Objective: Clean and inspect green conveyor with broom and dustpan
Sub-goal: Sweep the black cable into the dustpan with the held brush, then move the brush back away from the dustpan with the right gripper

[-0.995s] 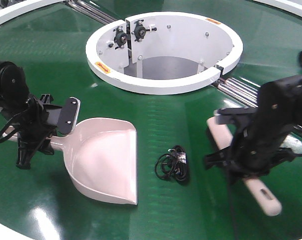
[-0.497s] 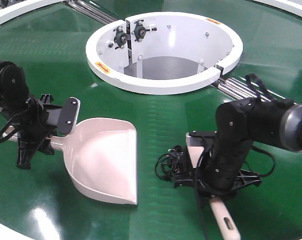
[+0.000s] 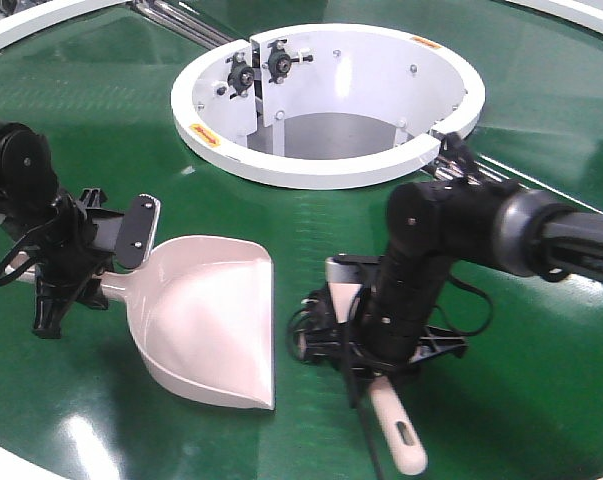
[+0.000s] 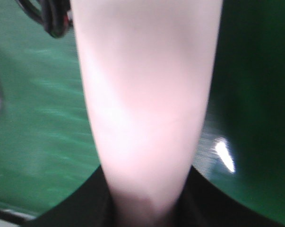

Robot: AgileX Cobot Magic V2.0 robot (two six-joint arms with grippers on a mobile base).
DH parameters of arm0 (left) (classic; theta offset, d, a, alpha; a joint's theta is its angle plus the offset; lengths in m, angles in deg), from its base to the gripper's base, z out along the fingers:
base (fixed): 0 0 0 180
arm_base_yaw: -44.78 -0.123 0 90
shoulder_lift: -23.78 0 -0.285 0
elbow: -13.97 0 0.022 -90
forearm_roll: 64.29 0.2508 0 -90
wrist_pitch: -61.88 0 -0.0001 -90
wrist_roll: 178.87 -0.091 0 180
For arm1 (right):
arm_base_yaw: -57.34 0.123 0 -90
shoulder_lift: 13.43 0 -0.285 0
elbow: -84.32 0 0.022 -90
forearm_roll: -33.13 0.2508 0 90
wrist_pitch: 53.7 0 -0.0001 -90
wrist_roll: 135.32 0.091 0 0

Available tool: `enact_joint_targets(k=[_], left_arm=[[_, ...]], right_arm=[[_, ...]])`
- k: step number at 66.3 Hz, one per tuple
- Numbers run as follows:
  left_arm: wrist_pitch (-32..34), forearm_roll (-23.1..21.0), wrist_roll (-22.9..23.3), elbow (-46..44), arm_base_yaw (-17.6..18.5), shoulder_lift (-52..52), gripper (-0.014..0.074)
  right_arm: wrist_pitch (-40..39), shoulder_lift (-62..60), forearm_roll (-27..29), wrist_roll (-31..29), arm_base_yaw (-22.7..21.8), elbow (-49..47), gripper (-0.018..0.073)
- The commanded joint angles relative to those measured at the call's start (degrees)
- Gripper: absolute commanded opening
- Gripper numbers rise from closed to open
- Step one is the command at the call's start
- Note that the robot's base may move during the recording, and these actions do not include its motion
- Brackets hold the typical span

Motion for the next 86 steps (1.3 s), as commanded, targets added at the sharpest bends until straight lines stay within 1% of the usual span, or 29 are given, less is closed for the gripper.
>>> enact_joint_targets(k=[1,19,25,32,40,48,58,66,72,76,86], left_arm=[[-1.13,-0.76,-0.87,-1.27,0.54,-2.12,-0.0007],[-1.13,-0.76,-0.87,-1.27,0.54,-2.12,-0.0007],[-1.13,-0.76,-0.87,-1.27,0.54,-2.12,-0.0007],[-1.13,-0.76,-0.87,-1.27,0.54,-2.12,-0.0007],[-1.13,-0.76,-0.87,-1.27,0.54,-2.12,-0.0007],[-1.13,-0.76,-0.87,-1.27,0.54,-2.12,-0.0007],[-1.19,-0.76,-0.87,-1.27,0.54,-2.12,-0.0007],[-1.12,-0.76,-0.87,-1.27,0.54,-2.12,-0.0007],[-1.12,-0.76,-0.87,-1.27,0.54,-2.12,-0.0007],[-1.12,-0.76,-0.87,-1.27,0.54,-2.12,-0.0007],[-1.12,-0.76,-0.87,-1.27,0.54,-2.12,-0.0007]], right_arm=[[2.39,-0.06,2.96,-1.55,2.38,-5.23,-0.0005],[6.38,8.5,8.46,-3.57,9.28,-20.68,-0.0005],[6.9,10.41,9.27,-3.69,11.22,-25.68,-0.0005],[6.9,11.61,9.4,-3.58,12.44,-30.59,-0.0005],[6.92,11.55,9.13,-2.84,12.45,-33.01,-0.0005],[6.91,10.71,6.63,-1.55,11.59,-33.14,-0.0005],[6.32,8.57,-0.26,2.18,9.73,-33.08,-0.0005],[4.67,5.07,-3.79,2.09,7.99,-31.81,-0.0003],[4.39,2.52,-5.45,2.09,5.41,-30.31,-0.0002],[4.27,0.77,-5.79,1.27,3.75,-29.02,-0.0002],[3.39,-4.29,-5.91,-3.82,-0.63,-23.05,-0.0002]])
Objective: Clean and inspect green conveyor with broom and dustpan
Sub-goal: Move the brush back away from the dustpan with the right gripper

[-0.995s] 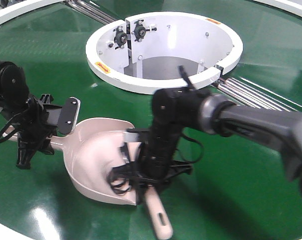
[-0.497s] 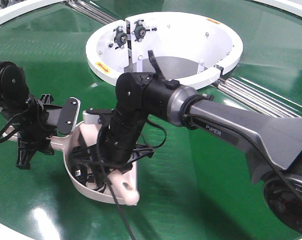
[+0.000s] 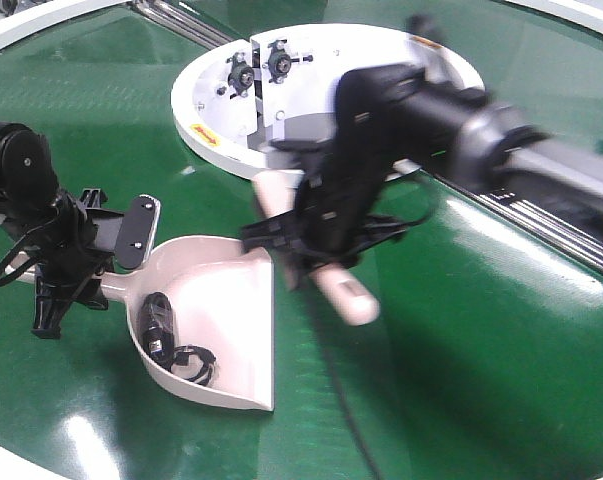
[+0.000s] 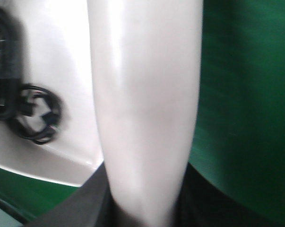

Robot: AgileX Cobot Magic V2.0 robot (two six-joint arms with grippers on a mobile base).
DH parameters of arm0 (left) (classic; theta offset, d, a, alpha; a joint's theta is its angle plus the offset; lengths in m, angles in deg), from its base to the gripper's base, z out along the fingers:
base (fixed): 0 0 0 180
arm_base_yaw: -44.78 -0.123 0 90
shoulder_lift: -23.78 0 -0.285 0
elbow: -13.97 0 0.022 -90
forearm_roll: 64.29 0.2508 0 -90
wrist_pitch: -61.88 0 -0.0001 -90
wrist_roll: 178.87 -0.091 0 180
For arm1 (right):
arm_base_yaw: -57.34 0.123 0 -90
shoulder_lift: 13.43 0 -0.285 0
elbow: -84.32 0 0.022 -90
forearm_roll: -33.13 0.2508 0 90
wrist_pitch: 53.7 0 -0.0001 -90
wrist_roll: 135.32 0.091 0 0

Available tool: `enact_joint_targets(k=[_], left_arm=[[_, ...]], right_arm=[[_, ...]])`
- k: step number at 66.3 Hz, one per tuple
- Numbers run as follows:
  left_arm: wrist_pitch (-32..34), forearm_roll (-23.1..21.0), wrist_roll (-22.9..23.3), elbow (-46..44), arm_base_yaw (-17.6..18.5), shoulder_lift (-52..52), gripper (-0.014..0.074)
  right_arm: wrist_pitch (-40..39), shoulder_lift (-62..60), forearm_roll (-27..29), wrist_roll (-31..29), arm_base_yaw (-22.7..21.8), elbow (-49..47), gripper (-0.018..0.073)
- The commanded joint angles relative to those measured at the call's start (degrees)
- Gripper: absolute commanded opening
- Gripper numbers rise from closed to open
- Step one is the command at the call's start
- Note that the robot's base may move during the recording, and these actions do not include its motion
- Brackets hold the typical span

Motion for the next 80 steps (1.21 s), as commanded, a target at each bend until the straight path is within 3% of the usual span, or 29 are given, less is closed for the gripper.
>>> enact_joint_targets(k=[1,28,38,53,80], left_arm=[[-1.13,-0.81,-0.66,-1.27,0.54,-2.14,-0.0007],[-1.13,-0.81,-0.66,-1.27,0.54,-2.14,-0.0007],[-1.13,-0.81,-0.66,-1.27,0.54,-2.14,-0.0007],[-1.13,-0.81,-0.66,-1.27,0.54,-2.14,-0.0007],[-1.13,-0.81,-0.66,-1.27,0.54,-2.14,-0.0007]], right_arm=[[-2.12,-6.65,-0.3,-3.63,-3.47,2.99,-0.0002],[-10.91,-20.07,-0.55,-11.2,-18.79,25.78,-0.0002],[-12.44,-22.33,-1.9,-11.44,-23.03,32.04,-0.0002],[-13.68,-22.53,-7.31,-11.37,-24.3,38.73,-0.0002],[-12.43,-21.17,-6.26,-11.95,-24.1,39.55,0.0001]])
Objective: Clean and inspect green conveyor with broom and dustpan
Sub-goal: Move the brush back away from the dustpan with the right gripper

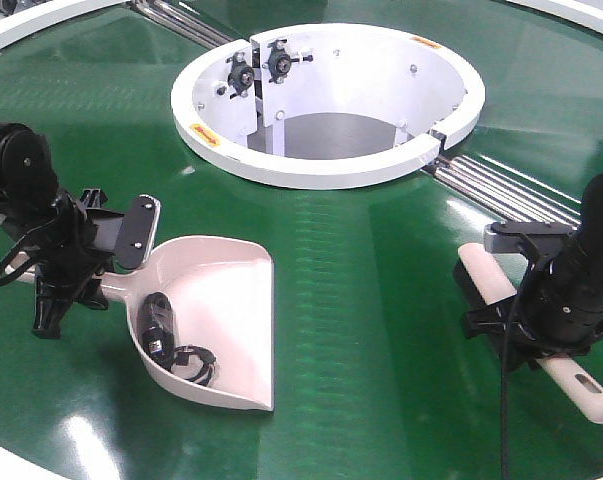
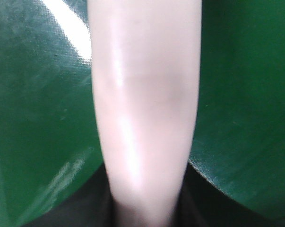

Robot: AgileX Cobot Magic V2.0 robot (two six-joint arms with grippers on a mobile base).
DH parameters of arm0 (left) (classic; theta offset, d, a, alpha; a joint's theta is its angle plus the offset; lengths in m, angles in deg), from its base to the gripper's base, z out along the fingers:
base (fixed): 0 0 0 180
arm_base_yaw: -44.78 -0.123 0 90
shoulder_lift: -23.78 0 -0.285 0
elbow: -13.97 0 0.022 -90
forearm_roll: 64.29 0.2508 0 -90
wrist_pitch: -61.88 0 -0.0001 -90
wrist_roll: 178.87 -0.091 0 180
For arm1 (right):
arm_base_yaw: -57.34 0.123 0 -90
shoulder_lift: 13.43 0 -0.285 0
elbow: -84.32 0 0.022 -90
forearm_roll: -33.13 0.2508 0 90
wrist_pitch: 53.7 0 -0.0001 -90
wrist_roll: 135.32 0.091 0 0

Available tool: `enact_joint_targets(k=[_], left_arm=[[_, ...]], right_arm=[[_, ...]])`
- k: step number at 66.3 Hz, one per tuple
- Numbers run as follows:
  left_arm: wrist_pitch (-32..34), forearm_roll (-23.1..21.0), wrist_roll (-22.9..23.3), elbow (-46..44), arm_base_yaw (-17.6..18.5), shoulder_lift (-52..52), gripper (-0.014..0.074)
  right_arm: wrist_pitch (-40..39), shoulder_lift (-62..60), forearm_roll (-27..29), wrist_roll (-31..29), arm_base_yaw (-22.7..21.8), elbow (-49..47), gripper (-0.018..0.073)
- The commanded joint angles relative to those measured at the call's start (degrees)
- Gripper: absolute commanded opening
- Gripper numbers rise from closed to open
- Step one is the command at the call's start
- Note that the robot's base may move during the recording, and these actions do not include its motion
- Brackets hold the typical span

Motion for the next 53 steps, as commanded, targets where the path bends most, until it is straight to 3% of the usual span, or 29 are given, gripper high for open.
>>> enact_joint_targets(k=[1,28,40,53], left_arm=[[-1.13,-0.81,-0.66,-1.27,0.54,-2.14,-0.0007],[-1.13,-0.81,-0.66,-1.27,0.54,-2.14,-0.0007],[-0.88,-0.72,-0.51,-1.27,0.48,-2.03,-0.0006],[-2.38,2.39,0.04,-1.27,0.48,-2.03,0.0037]], right_arm=[[0.45,-1.04,0.38,-1.49,-0.18,-1.19,0.0001],[2.9,2.32,1.29,-5.4,-0.18,-1.19,0.0043],[4.21,2.4,1.04,-6.49,-0.18,-1.19,0.0102],[4.55,2.4,0.96,-6.49,-0.18,-1.19,0.0206]])
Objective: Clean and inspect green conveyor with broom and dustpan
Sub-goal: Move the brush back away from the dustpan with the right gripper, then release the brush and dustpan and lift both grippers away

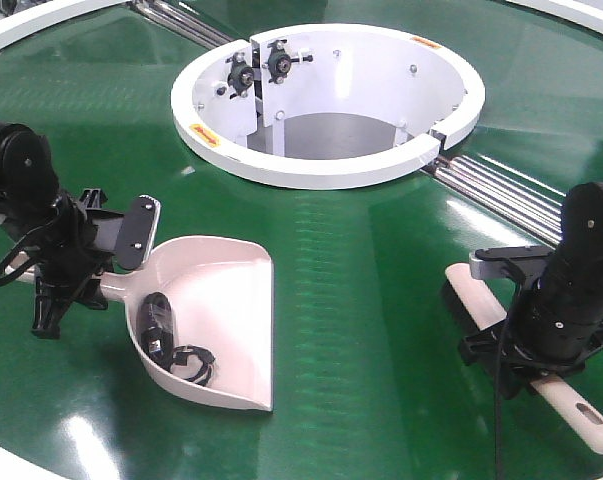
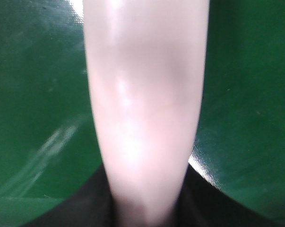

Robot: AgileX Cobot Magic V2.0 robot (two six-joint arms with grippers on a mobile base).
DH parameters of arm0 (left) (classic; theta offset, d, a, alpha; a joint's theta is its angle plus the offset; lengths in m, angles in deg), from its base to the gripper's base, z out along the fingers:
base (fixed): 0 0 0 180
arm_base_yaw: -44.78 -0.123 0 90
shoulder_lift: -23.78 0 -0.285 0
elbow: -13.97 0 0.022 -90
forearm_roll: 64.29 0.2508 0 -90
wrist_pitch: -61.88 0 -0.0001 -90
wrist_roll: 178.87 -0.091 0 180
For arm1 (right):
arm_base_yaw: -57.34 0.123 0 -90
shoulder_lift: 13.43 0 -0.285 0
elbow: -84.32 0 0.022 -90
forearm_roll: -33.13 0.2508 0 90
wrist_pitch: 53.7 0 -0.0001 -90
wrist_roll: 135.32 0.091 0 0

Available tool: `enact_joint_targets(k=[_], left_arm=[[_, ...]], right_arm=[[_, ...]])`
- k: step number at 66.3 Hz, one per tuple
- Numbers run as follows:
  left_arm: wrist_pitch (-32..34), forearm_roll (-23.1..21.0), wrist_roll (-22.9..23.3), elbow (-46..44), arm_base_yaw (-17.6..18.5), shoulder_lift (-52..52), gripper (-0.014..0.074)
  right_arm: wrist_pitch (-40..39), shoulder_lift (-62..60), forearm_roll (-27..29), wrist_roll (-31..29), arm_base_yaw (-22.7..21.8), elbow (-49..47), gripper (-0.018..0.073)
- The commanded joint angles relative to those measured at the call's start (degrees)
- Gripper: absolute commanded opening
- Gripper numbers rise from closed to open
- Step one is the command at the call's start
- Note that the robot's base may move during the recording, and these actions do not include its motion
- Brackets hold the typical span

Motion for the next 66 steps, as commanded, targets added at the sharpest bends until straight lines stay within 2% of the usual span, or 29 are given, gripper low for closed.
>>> enact_joint_targets(k=[1,12,22,34,40,49,55,66], left_arm=[[-2.6,1.37,-0.27,-1.27,0.48,-2.03,0.0045],[-3.57,1.18,-0.33,-1.27,0.48,-2.03,0.0156],[-4.22,1.18,-0.27,-1.27,0.48,-2.37,0.031],[-4.14,1.17,2.36,-1.27,0.48,-3.3,0.0501],[-4.22,1.18,3.1,-1.27,0.48,-4.09,0.0562],[-4.88,0.31,3.16,-1.27,0.48,-5.87,0.0598],[-5.57,-2.44,3.49,-1.27,0.48,-7.61,0.0593],[-6.27,-7.7,10.07,-1.27,0.48,-12.7,0.059]], right_arm=[[1.05,-1.89,-0.12,-0.78,-0.18,-1.19,0.0217],[1.29,-1.89,-0.12,-0.78,-0.18,-1.19,0.0335],[1.29,-1.89,-0.12,-0.78,-0.18,-1.19,0.0414],[1.14,-1.95,-0.13,-0.78,-0.18,-1.35,0.0439],[1.1,-2.25,-0.2,-0.78,-0.18,-1.35,0.0439],[0.84,-4.26,-0.38,-0.78,-0.18,-1.35,0.0439],[-0.32,-7.13,-0.59,-0.78,-0.18,-1.35,0.0439],[-3.27,-13.92,-0.6,-0.78,-0.18,-1.35,0.0439]])
